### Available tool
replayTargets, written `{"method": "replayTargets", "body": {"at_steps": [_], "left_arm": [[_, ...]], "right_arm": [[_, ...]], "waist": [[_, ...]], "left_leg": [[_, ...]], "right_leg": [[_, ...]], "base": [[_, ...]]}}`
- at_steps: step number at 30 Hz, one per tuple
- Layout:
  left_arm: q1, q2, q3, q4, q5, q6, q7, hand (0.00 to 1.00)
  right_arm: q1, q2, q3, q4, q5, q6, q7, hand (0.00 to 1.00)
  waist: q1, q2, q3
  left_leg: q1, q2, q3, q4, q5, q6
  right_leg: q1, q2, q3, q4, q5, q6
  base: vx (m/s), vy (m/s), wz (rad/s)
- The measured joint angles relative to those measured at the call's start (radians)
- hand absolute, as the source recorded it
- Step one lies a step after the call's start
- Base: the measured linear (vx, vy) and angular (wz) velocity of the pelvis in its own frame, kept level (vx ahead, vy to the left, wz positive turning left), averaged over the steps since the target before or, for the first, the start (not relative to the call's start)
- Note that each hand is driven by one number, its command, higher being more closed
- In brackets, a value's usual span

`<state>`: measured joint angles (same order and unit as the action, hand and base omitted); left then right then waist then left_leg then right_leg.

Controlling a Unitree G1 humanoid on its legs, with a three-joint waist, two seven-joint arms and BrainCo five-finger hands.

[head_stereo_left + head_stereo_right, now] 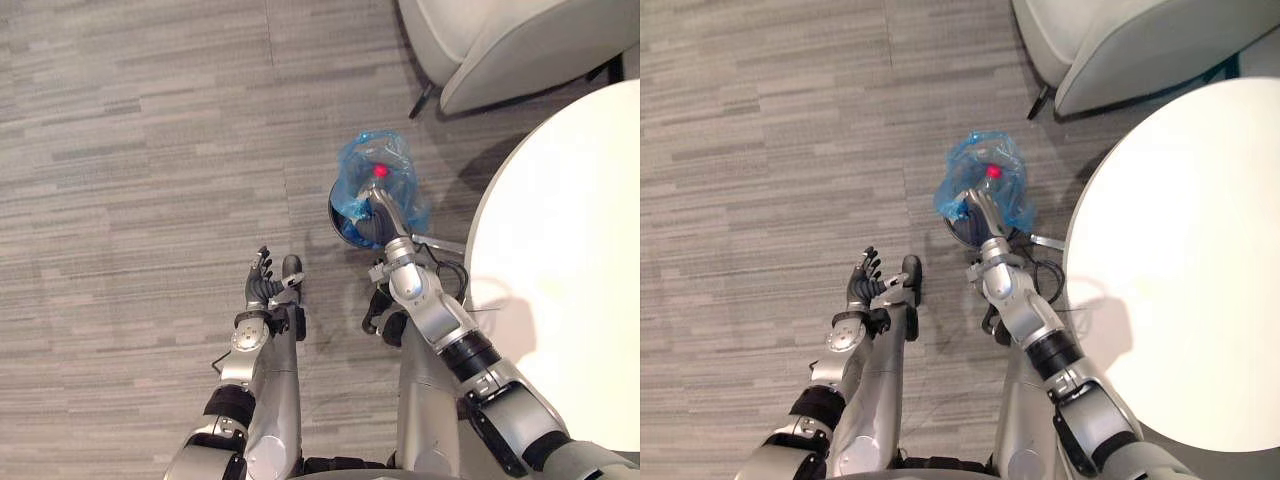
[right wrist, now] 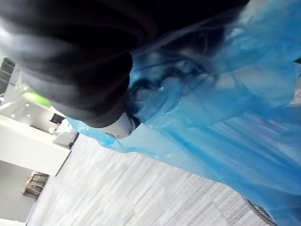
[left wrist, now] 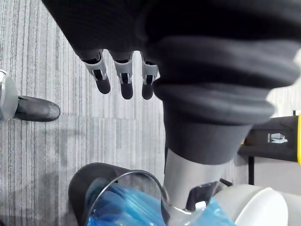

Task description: Gather rubbish on tea table into small bin, then transfer packed bag to large trash can.

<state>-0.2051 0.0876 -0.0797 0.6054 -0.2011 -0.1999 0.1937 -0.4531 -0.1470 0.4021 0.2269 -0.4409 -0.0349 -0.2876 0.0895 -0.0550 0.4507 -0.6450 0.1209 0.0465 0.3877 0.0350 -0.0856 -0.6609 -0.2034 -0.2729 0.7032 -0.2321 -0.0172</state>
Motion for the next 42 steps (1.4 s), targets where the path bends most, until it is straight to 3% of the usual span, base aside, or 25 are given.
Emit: {"method": "replayTargets", "body": {"at_steps": [6,11,14,21,30,34,36,42], "left_arm": [[0.133,0.014,-0.044,-0.001,0.022,0.007,-0.020,0.00],[0.170,0.039,-0.078,0.032,0.059,0.010,-0.043,0.00],[0.193,0.042,-0.078,0.031,0.077,0.018,-0.052,0.00],[0.279,0.059,-0.085,-0.105,0.137,0.016,-0.065,0.00],[0.317,0.089,-0.142,-0.249,0.235,0.013,-0.084,0.00],[0.309,0.117,-0.192,-0.318,0.285,-0.014,-0.084,0.00],[0.304,0.118,-0.213,-0.327,0.308,-0.024,-0.084,0.00],[0.249,0.120,-0.275,-0.344,0.369,-0.024,-0.080,0.00]], "right_arm": [[0.171,0.040,0.003,-0.057,0.008,-0.033,0.039,1.00],[0.208,0.041,0.000,-0.043,0.008,-0.052,0.079,1.00],[0.227,0.041,-0.010,0.004,0.009,-0.060,0.103,1.00],[0.265,0.038,-0.013,0.024,0.043,-0.077,0.160,1.00],[0.304,-0.019,0.003,-0.099,0.121,-0.113,0.216,1.00],[0.304,-0.047,0.012,-0.164,0.184,-0.137,0.244,1.00],[0.304,-0.065,0.041,-0.185,0.227,-0.147,0.255,1.00],[0.303,-0.076,0.052,-0.221,0.287,-0.153,0.274,1.00]], "waist": [[-0.006,-0.017,-0.155],[-0.022,-0.013,-0.212],[-0.023,-0.005,-0.250],[-0.023,0.047,-0.337],[-0.022,0.044,-0.354],[-0.027,0.045,-0.373],[-0.047,0.046,-0.402],[-0.051,0.046,-0.414]], "left_leg": [[0.187,0.003,0.037,-0.179,0.036,-0.003],[0.323,0.012,0.049,-0.326,0.081,-0.003],[0.370,0.015,0.055,-0.356,0.083,-0.002],[0.465,0.000,0.049,-0.420,0.085,-0.001],[0.523,-0.002,0.047,-0.460,0.091,-0.005],[0.546,0.001,0.052,-0.460,0.093,-0.002],[0.547,0.002,0.051,-0.462,0.093,-0.002],[0.570,0.003,0.052,-0.462,0.092,-0.002]], "right_leg": [[0.163,0.036,0.004,-0.174,0.044,0.025],[0.290,0.082,0.013,-0.344,0.110,0.036],[0.368,0.101,0.010,-0.447,0.150,0.048],[0.500,0.117,0.004,-0.591,0.206,0.069],[0.535,0.121,0.024,-0.604,0.215,0.070],[0.552,0.127,0.035,-0.606,0.216,0.069],[0.554,0.130,0.039,-0.613,0.217,0.067],[0.571,0.133,0.052,-0.618,0.219,0.066]], "base": [[0.14,0.007,-0.14],[0.14,0.029,-0.20],[0.14,0.066,-0.08],[0.06,0.051,0.00],[-0.03,0.030,-0.04],[0.02,0.007,-0.11],[0.04,0.002,-0.04],[0.02,0.004,-0.06]]}}
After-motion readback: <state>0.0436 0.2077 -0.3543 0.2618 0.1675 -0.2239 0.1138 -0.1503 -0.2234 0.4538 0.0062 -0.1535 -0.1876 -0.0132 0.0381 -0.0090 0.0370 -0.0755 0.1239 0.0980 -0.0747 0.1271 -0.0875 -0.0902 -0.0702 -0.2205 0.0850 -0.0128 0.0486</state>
